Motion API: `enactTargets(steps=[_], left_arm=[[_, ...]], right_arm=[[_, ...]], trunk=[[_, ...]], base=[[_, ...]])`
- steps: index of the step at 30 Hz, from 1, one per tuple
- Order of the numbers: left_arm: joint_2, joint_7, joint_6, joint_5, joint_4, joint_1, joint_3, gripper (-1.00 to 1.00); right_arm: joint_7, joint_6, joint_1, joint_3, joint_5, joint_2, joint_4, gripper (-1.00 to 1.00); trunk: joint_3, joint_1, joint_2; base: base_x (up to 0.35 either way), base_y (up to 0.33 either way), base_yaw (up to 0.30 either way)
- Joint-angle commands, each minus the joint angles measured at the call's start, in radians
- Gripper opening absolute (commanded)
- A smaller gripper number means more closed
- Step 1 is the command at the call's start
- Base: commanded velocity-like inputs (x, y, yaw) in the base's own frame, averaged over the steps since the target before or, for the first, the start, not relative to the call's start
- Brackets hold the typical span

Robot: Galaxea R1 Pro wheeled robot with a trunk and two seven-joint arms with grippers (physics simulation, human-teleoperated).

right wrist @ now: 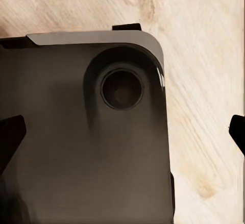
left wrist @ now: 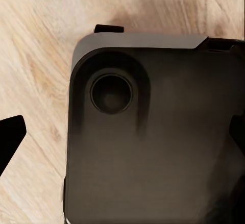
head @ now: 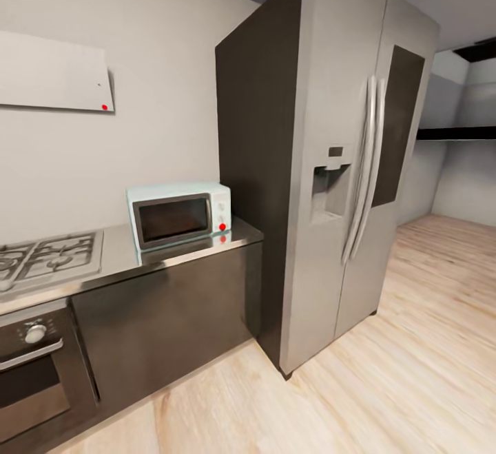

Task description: In the kitchen, take the popcorn bag from the countertop, put it into the microwave, and heat it until the popcorn is cooked so the cooked popcorn ends up inside the bag.

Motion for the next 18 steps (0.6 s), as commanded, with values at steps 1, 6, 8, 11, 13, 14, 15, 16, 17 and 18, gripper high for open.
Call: enactTargets(steps=[1,6,8,11,13,14,15,16,17,18], left_arm=[[0.0,0.001,0.0,0.009,-0.001,0.0,-0.001,1.0],[0.0,0.001,0.001,0.009,-0.001,0.0,-0.001,1.0],[0.0,0.001,0.001,0.009,-0.001,0.0,-0.001,1.0],[0.0,0.001,0.001,0.01,-0.001,0.0,-0.001,1.0],[0.0,0.001,0.001,0.01,-0.001,0.0,-0.001,1.0],[0.0,0.001,0.001,0.01,-0.001,0.0,-0.001,1.0],[0.0,0.001,0.001,0.01,-0.001,0.0,-0.001,1.0],[-0.001,0.001,0.001,0.01,-0.001,0.0,-0.001,1.0],[-0.001,0.001,0.001,0.01,-0.001,0.0,-0.001,1.0],[-0.001,0.001,0.001,0.01,-0.001,0.0,0.0,1.0]], right_arm=[[0.0,-0.004,0.0,-0.007,0.006,0.0,0.001,1.0],[-0.001,-0.004,0.0,-0.008,0.006,-0.002,0.001,1.0],[-0.001,-0.004,0.0,-0.008,0.006,-0.002,0.001,1.0],[-0.002,-0.004,0.0,-0.008,0.006,-0.001,0.001,1.0],[-0.002,-0.004,0.0,-0.008,0.006,-0.001,0.001,1.0],[-0.002,-0.004,0.0,-0.008,0.006,-0.002,0.001,1.0],[-0.002,-0.004,0.0,-0.008,0.006,-0.002,0.001,1.0],[-0.002,-0.004,0.0,-0.008,0.006,-0.002,0.001,1.0],[-0.002,-0.004,0.0,-0.008,0.006,-0.002,0.001,1.0],[-0.002,-0.004,0.0,-0.008,0.006,-0.002,0.001,1.0]], trunk=[[-0.001,0.001,0.0],[-0.001,0.001,0.0],[-0.001,0.001,0.0],[-0.001,0.001,0.0],[-0.001,0.001,0.0],[-0.001,0.001,0.0],[-0.001,0.001,0.0],[-0.001,0.001,0.0],[-0.001,0.001,0.0],[-0.001,0.001,0.0]], base=[[0.299,-0.156,0.0],[0.299,-0.156,0.0],[0.299,-0.156,0.0],[0.299,-0.155,0.0],[0.299,-0.153,0.0],[0.299,-0.152,0.0],[0.299,-0.152,0.0],[0.299,-0.151,0.073],[0.299,-0.151,0.14],[0.299,-0.151,0.203]])
